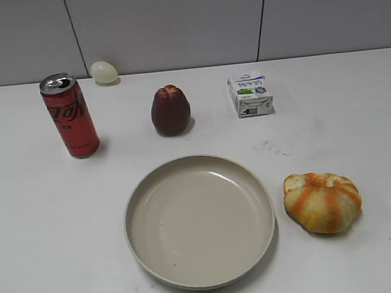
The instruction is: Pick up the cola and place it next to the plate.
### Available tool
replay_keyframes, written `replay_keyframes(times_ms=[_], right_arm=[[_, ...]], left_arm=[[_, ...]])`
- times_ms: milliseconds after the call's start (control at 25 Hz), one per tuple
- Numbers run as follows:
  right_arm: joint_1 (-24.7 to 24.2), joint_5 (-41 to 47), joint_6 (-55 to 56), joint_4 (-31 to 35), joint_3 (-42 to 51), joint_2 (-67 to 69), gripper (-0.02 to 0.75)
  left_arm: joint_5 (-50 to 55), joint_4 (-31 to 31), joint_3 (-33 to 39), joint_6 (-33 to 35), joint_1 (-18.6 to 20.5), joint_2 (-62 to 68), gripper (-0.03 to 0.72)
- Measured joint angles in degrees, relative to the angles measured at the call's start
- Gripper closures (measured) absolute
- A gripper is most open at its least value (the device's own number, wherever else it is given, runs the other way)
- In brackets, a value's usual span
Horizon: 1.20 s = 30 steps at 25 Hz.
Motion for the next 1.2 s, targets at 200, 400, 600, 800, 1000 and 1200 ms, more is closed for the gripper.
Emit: replay_keyframes(times_ms=[200, 400, 600, 800, 1000, 1200], right_arm=[[0.0, 0.0, 0.0, 0.0, 0.0, 0.0, 0.206], [0.0, 0.0, 0.0, 0.0, 0.0, 0.0, 0.206], [0.0, 0.0, 0.0, 0.0, 0.0, 0.0, 0.206], [0.0, 0.0, 0.0, 0.0, 0.0, 0.0, 0.206], [0.0, 0.0, 0.0, 0.0, 0.0, 0.0, 0.206], [0.0, 0.0, 0.0, 0.0, 0.0, 0.0, 0.206]], left_arm=[[0.0, 0.0, 0.0, 0.0, 0.0, 0.0, 0.174], [0.0, 0.0, 0.0, 0.0, 0.0, 0.0, 0.175], [0.0, 0.0, 0.0, 0.1, 0.0, 0.0, 0.177], [0.0, 0.0, 0.0, 0.1, 0.0, 0.0, 0.179], [0.0, 0.0, 0.0, 0.1, 0.0, 0.0, 0.179], [0.0, 0.0, 0.0, 0.1, 0.0, 0.0, 0.179]])
